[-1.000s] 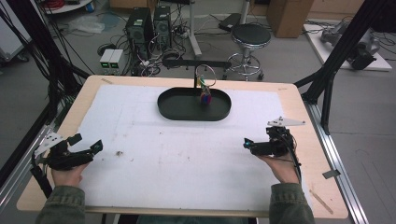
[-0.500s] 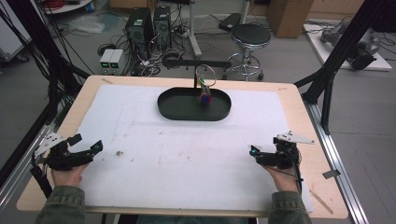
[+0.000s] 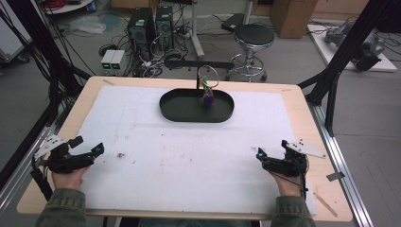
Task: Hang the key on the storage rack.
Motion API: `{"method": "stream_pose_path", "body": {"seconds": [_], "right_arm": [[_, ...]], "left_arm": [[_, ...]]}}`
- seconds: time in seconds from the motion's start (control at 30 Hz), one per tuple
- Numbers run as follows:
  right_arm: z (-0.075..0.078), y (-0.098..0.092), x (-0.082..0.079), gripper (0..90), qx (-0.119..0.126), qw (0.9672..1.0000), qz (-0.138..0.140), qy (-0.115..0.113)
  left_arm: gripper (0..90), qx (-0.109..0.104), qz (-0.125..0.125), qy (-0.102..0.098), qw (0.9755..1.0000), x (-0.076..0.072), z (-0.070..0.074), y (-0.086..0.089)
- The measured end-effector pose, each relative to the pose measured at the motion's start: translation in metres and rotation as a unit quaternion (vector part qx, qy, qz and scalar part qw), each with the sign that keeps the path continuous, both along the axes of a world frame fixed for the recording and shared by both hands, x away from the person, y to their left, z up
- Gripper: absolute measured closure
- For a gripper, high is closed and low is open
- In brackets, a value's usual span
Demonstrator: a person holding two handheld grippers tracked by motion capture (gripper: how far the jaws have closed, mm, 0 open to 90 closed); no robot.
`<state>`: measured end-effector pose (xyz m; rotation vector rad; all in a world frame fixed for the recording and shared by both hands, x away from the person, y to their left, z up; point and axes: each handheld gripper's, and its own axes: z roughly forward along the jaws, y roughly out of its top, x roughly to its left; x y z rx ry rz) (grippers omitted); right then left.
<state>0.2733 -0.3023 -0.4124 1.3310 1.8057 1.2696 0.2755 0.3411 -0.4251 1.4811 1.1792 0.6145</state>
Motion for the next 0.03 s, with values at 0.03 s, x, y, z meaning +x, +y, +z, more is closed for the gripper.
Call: {"method": "stream_pose_path", "body": {"seconds": [0.03], "right_arm": [[0.0002,0.0003,-0.0004,0.5,-0.001,1.0,-0.001,-0.001]], "left_arm": [[1.8,0.0,0.0,0.001,1.0,0.0001,-0.0001,0.0001]]}}
